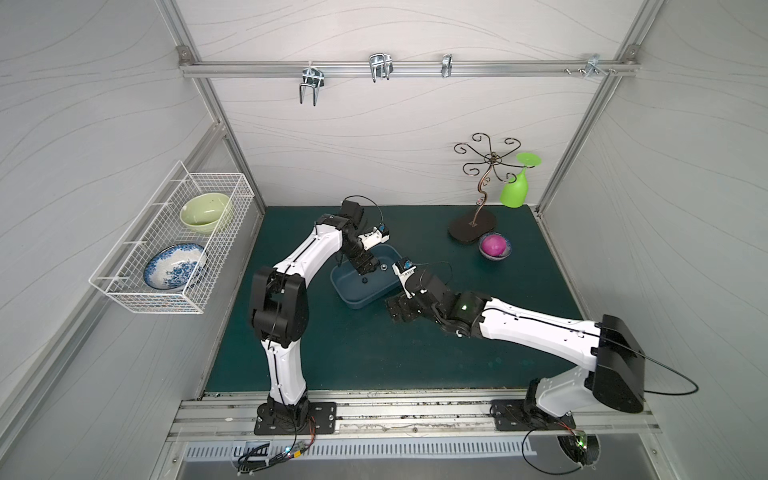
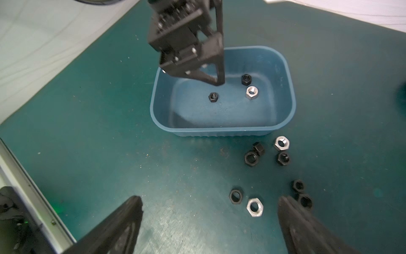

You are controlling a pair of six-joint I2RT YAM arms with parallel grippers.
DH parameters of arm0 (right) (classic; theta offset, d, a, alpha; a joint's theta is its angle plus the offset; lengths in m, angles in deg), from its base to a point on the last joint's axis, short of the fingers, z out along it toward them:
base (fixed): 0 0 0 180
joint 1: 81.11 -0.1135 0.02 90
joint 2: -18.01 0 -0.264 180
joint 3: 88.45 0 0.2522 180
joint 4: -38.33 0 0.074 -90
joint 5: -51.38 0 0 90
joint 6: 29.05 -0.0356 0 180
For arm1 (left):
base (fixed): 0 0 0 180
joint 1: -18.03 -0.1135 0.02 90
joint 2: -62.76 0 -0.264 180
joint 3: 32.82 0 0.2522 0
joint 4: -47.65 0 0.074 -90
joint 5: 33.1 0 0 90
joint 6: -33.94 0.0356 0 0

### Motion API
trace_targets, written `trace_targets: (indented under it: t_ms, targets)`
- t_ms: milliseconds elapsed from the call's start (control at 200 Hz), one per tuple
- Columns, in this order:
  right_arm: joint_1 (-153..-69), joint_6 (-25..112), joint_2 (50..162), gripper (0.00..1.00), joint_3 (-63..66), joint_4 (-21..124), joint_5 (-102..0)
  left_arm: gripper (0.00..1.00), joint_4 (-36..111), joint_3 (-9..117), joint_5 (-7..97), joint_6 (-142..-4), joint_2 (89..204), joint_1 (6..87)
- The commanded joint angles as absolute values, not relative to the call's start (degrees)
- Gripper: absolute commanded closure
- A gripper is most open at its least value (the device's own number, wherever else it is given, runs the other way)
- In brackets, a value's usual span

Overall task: Put the nuts on the desktop into the storage box
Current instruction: Pick up the nut from the center of the board.

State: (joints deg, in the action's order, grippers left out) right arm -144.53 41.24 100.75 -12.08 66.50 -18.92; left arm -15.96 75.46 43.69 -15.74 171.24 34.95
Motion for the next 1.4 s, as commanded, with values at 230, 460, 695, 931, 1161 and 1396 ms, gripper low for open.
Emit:
trace_targets:
  t_ms: [230,460,695,931,1161,1396]
  targets:
    - [-145.01,42.68,86.34,0.01,-20.40,68.89,-17.43,0.16,-20.55,75.03,33.22,-18.65,160.23,37.86]
    - [-145.10,50.60,76.54,0.01,-25.75,72.48,-27.10,0.16,-15.13,66.82,29.33,-17.74,154.07,44.94]
    - [-145.09,45.50,65.62,0.01,-33.65,74.63,-30.08,0.17,-13.38,64.88,31.58,-20.79,156.65,49.73]
    - [-145.18,41.73,60.57,0.01,-37.84,79.60,-34.94,0.18,-12.70,61.37,34.40,-21.42,159.36,54.16]
    - [-145.18,38.64,59.14,0.01,-41.60,81.13,-36.17,0.19,-10.32,57.96,34.96,-22.17,161.67,56.16]
    - [-145.16,39.17,59.05,0.01,-45.88,78.59,-34.52,0.21,-6.61,55.96,38.57,-25.38,165.67,57.90]
